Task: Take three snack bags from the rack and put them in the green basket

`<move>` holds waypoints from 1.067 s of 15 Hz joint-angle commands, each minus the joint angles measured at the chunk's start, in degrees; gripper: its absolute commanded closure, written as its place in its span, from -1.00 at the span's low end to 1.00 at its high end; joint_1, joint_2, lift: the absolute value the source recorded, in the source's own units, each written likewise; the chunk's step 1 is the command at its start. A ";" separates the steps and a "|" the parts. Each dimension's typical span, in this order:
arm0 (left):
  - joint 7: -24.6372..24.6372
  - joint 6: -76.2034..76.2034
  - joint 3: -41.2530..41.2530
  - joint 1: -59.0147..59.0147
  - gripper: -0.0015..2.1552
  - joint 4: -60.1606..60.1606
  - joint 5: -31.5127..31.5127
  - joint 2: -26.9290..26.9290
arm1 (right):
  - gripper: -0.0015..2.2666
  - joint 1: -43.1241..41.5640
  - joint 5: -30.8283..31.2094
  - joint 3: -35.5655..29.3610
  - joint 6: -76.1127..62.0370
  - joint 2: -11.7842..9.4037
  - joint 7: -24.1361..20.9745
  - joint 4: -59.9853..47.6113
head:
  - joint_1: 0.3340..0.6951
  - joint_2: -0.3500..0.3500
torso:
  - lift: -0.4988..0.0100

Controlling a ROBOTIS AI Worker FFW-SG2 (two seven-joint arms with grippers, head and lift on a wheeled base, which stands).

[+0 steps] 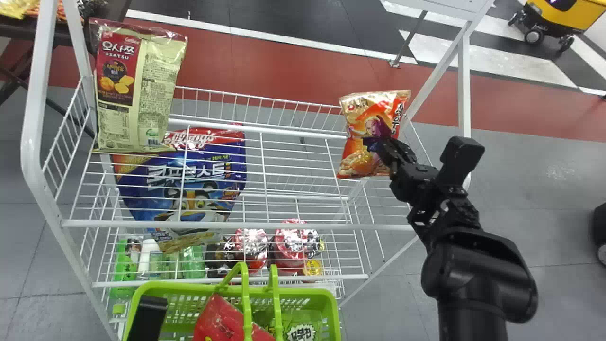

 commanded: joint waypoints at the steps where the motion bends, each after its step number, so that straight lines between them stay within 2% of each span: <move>1: -0.01 0.00 0.14 0.14 0.67 -0.13 -0.01 0.00 | 0.94 6.23 -3.02 -0.07 0.67 0.00 0.03 -9.38 | 1.00 -1.00 | 0.93; 3: -0.01 0.00 0.22 0.23 0.67 -0.13 -0.01 0.00 | 0.94 13.26 -6.71 -1.21 3.30 0.09 0.47 -19.92 | 1.00 -1.00 | 0.93; 6: -0.01 0.00 0.57 0.23 0.67 -0.22 -0.10 0.09 | 0.94 20.56 -15.50 -8.42 30.38 1.06 6.01 -35.22 | 1.00 -1.00 | 0.93; 7: -0.01 0.00 0.57 0.23 0.67 -0.31 -0.10 0.09 | 0.94 23.37 -18.31 -10.09 32.48 1.85 7.50 -37.77 | 1.00 -1.00 | 0.93; 10: -0.01 -0.17 0.75 1.02 0.67 -0.40 -0.10 0.00 | 0.94 32.25 -26.31 -12.81 37.23 1.76 9.08 -42.69 | 1.00 -1.00 | 0.93; 13: -0.01 -0.17 0.31 0.94 0.67 -0.48 -0.28 -0.18 | 0.94 33.57 -30.97 -14.31 59.55 1.23 11.81 -44.53 | 1.00 -1.00 | 0.93; 16: 0.43 -0.17 -0.13 0.67 0.67 -0.31 -0.36 -0.26 | 0.94 36.20 -31.50 -9.47 69.57 -1.05 10.67 -45.50 | 1.00 -1.00 | 0.93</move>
